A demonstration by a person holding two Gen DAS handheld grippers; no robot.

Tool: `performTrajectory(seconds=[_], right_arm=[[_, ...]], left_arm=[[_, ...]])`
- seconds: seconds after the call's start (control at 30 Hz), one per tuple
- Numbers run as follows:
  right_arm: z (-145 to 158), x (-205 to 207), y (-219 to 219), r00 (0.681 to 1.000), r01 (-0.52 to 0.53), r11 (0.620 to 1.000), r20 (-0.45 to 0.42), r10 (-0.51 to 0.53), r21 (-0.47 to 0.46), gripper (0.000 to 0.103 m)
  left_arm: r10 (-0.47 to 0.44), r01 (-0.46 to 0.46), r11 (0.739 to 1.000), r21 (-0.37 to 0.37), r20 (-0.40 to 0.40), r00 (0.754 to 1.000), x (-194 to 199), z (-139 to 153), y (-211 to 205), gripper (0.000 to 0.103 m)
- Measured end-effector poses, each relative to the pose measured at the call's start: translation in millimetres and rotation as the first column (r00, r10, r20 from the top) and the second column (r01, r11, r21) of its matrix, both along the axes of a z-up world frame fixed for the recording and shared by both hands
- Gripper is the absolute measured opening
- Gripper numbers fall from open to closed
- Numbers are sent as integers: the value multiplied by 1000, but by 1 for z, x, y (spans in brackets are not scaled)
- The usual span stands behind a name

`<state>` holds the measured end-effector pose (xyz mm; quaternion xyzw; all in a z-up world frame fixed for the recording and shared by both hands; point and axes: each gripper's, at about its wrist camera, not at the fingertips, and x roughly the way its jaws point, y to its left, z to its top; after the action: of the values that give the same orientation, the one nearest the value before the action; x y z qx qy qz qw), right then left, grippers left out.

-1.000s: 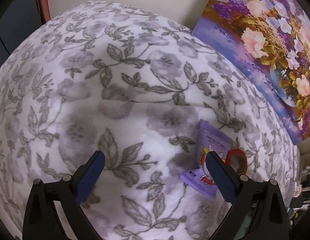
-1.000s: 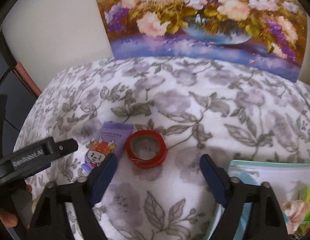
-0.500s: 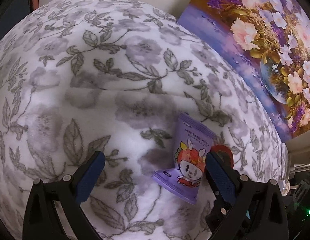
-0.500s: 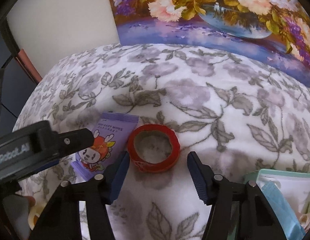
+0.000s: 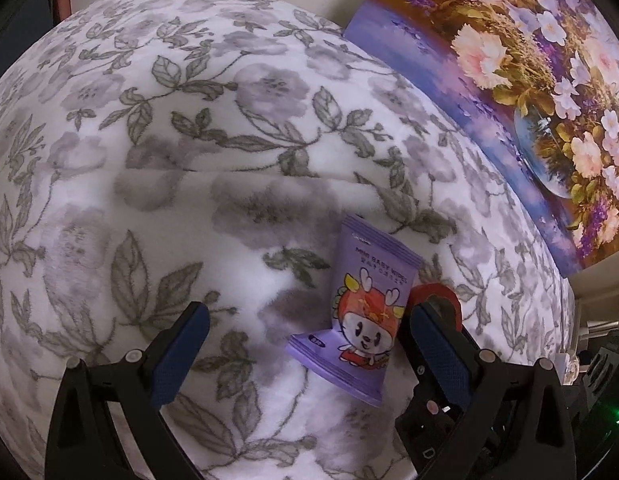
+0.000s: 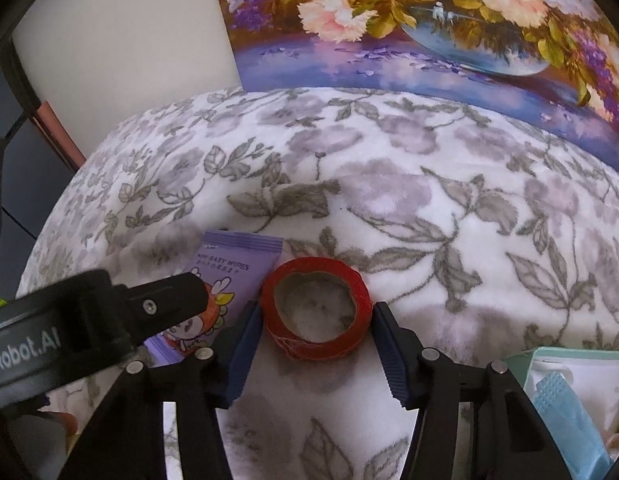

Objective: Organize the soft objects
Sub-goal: 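Grasp the purple baby-wipes pack with the left tool while the right tool grasps the red tape roll, then carry the purple wipes pack and red tape roll over the white tray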

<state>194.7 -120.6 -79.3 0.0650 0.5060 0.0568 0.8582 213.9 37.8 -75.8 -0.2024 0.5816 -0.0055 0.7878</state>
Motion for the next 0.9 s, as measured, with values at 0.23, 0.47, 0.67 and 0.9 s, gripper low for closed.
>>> performTrajectory(seconds=[0.23,0.47,0.67,0.9], right_arm=[[2,-3,-10,1000,5,999,-11,-5,-36,58],[3,-5,-18,1000,13,998,-27,-15,-66,58],[3,-6,-19,999,11,997,-31,-14,-70,58],[4,-9,-20,999,17,997,-42,-20,-70,58]], left_arm=[[-21,21,1000,-3,-5,1000,2,-3,-5,100],[-41,41,999,13,-9,999,1,-4,-10,100],[-57,58,998,16,-14,998,0,-5,-15,82],[-92,92,996,-20,1,996,-2,0,-20,56]])
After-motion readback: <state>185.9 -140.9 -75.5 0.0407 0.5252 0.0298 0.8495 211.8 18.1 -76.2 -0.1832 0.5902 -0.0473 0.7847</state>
